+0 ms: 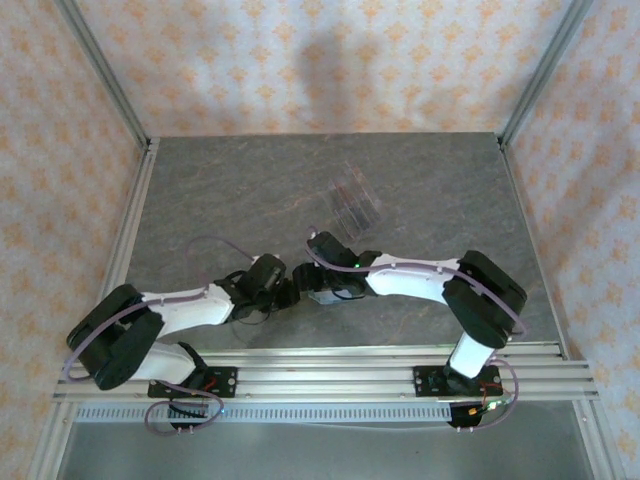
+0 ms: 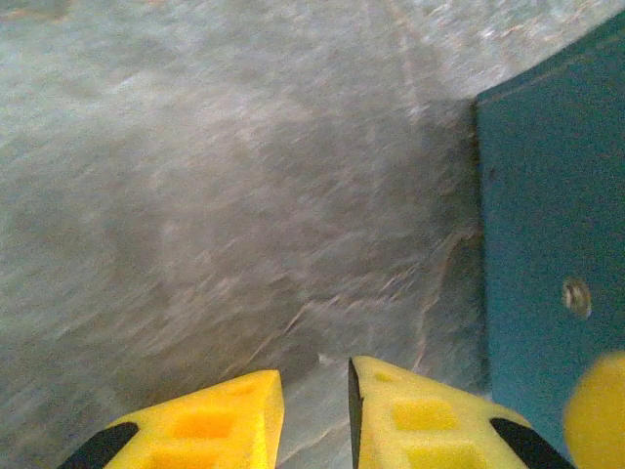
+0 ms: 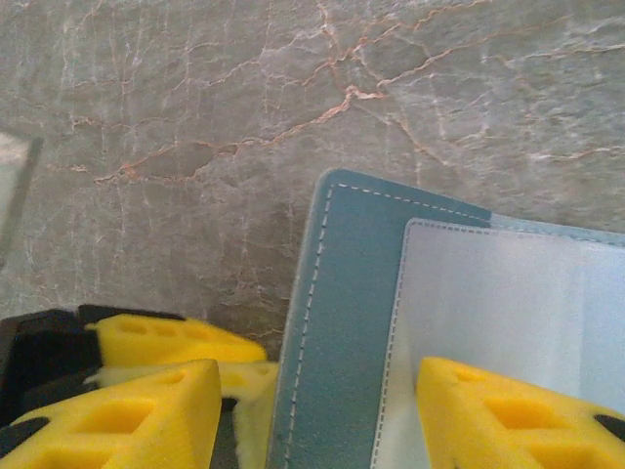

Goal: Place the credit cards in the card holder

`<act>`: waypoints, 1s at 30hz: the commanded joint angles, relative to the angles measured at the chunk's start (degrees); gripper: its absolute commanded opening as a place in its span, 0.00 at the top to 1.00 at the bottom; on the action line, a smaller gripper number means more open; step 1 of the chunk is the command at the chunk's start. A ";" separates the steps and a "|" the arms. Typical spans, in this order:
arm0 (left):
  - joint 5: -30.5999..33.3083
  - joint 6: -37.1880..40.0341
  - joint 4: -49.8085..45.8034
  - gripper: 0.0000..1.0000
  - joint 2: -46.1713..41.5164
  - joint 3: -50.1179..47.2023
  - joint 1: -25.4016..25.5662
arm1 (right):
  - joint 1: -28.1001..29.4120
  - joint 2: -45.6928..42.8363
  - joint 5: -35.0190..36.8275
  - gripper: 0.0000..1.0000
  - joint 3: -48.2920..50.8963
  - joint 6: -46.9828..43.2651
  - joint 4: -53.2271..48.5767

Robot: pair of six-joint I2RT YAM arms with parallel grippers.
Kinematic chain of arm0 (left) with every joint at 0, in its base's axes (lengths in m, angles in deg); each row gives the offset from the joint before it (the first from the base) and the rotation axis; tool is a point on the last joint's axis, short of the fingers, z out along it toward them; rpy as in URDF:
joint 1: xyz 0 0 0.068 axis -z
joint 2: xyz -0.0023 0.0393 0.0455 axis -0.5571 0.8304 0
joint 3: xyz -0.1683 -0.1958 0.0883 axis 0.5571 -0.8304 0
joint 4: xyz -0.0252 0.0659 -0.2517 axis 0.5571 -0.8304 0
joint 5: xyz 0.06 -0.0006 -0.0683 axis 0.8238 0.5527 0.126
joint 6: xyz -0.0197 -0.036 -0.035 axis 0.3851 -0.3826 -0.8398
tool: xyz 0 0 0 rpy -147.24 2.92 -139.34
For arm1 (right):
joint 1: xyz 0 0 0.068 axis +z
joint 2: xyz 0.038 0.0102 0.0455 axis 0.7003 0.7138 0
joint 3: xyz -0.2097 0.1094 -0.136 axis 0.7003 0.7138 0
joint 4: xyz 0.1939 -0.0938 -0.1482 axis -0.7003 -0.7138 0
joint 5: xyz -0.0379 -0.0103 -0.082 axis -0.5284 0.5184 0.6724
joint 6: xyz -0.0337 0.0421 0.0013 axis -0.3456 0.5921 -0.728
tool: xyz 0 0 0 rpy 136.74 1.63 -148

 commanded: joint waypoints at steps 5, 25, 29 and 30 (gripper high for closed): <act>3.64 0.56 -15.61 0.68 -11.34 -2.84 0.56 | 1.22 4.06 -0.84 0.41 -3.60 0.57 2.18; 2.01 3.42 -15.58 0.63 -9.95 2.59 0.54 | 1.55 9.31 -7.08 0.31 -7.75 2.61 4.12; 2.24 3.92 -14.66 0.63 -6.72 4.55 0.64 | 1.52 11.44 -7.69 0.31 -8.56 3.02 4.02; 2.15 4.02 -14.40 0.64 -6.08 4.98 0.68 | 1.53 11.87 -7.73 0.31 -8.78 3.12 4.14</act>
